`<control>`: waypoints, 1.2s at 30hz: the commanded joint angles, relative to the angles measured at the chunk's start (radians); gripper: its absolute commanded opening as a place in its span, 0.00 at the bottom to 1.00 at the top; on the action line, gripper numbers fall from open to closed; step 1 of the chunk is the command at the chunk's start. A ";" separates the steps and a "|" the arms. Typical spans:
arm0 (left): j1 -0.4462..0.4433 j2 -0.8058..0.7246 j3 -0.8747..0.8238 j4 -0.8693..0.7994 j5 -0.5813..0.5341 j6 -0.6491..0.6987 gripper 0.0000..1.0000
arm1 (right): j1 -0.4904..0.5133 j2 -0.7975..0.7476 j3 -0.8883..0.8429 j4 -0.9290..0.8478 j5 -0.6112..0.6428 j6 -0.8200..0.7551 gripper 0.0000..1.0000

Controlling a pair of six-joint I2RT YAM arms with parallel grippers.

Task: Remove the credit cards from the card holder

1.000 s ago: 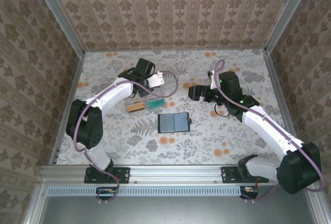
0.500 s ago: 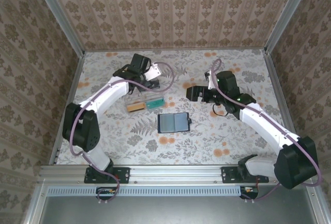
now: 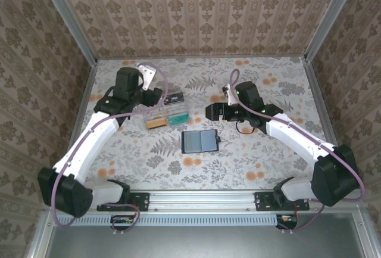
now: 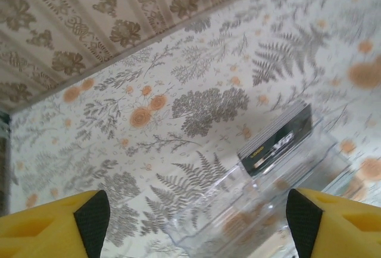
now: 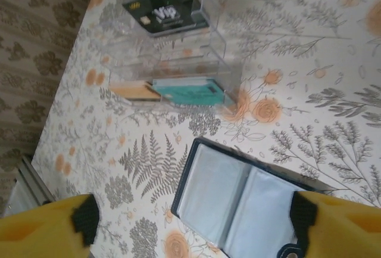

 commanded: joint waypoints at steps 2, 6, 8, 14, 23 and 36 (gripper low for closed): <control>0.001 -0.093 -0.081 -0.046 0.091 -0.352 0.77 | 0.045 0.048 0.021 -0.071 0.031 -0.008 0.73; -0.003 -0.176 -0.217 0.002 0.196 -0.576 0.71 | 0.086 0.073 -0.015 -0.107 0.114 -0.010 0.62; -0.018 -0.196 -0.283 0.033 0.228 -0.672 0.67 | 0.088 0.085 -0.043 -0.108 0.128 0.002 0.55; -0.155 -0.176 -0.404 0.109 0.234 -0.822 0.63 | 0.105 0.115 -0.121 -0.111 0.187 0.022 0.51; -0.255 -0.048 -0.499 0.311 0.304 -0.963 0.41 | 0.131 0.177 -0.160 -0.115 0.263 0.023 0.52; -0.298 0.190 -0.492 0.425 0.385 -0.994 0.31 | 0.169 0.259 -0.166 -0.081 0.279 0.019 0.39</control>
